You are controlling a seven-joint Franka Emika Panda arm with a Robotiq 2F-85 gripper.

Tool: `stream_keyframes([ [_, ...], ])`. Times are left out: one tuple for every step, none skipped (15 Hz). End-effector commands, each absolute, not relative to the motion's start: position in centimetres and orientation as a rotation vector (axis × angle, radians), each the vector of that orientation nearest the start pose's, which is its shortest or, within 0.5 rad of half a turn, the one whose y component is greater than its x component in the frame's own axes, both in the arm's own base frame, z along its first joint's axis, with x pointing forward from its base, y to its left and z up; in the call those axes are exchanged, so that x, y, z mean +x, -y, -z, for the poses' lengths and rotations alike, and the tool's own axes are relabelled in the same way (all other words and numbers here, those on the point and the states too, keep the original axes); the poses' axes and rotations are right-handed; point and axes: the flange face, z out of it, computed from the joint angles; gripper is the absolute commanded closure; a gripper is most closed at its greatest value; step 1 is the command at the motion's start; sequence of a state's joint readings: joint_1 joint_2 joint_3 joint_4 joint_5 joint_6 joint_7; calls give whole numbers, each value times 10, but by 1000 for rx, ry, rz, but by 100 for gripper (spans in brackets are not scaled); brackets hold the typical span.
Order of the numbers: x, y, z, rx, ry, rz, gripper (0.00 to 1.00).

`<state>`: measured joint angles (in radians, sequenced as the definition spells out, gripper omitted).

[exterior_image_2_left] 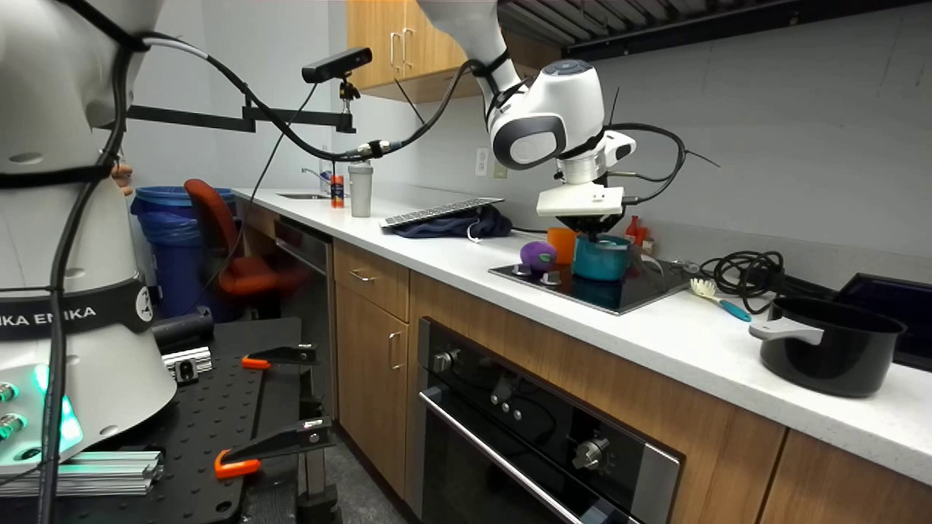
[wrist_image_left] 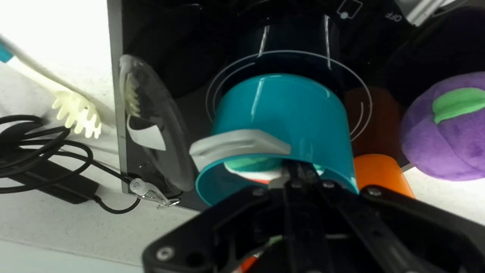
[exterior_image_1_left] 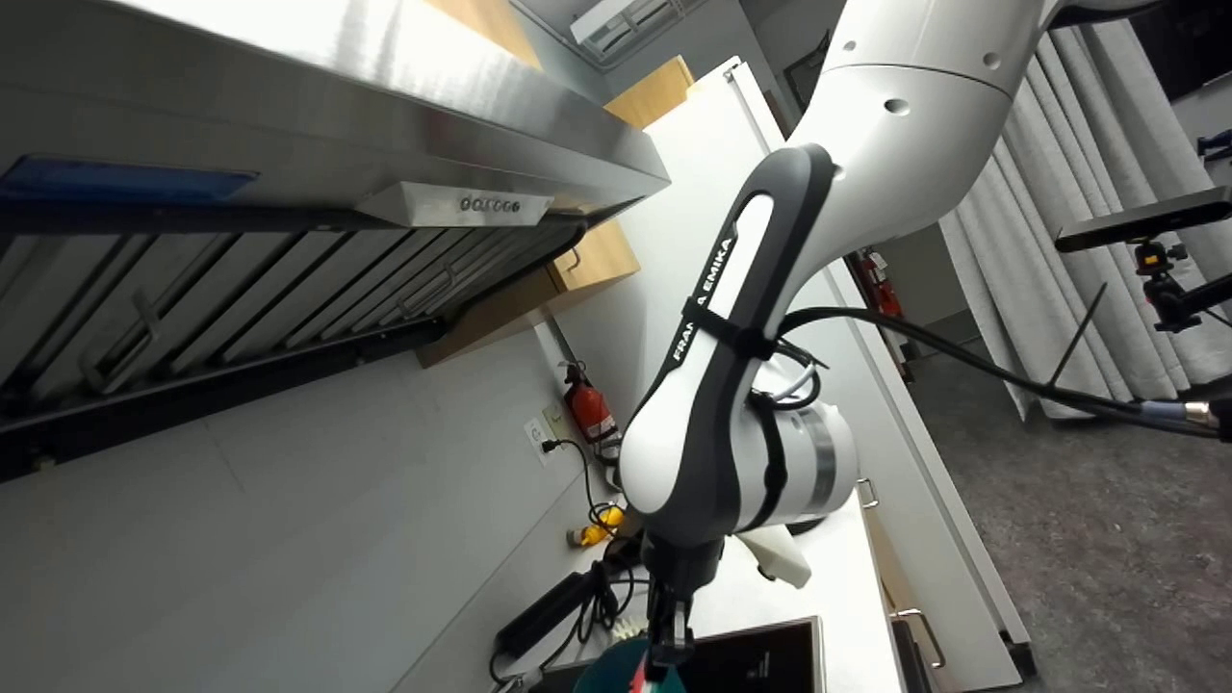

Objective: Remove the lid from the blue pot

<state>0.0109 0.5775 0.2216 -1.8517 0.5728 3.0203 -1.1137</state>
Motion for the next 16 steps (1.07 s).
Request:
stream_keyframes([
  [683, -94, -279, -2735, 1097, 991, 100],
  [683, -94, -282, -2736, 1113, 1002, 100],
  [682, -96, -286, -2731, 1135, 1017, 100],
  [681, -98, -289, -2727, 1147, 1029, 100],
  [680, -102, -293, -2719, 1148, 1042, 100],
  [678, -106, -298, -2710, 1153, 1057, 100],
  [676, -110, -304, -2700, 1161, 1073, 100],
  [675, -115, -310, -2691, 1170, 1089, 100],
  [672, -120, -317, -2681, 1178, 1109, 100],
  [670, -123, -324, -2673, 1187, 1128, 100],
  [666, -127, -333, -2668, 1192, 1150, 100],
  [662, -129, -340, -2667, 1183, 1165, 100],
  [656, -129, -347, -2669, 1169, 1174, 100],
  [649, -129, -353, -2677, 1146, 1179, 100],
  [641, -128, -358, -2689, 1136, 1188, 100],
  [633, -126, -363, -2700, 1126, 1196, 100],
])
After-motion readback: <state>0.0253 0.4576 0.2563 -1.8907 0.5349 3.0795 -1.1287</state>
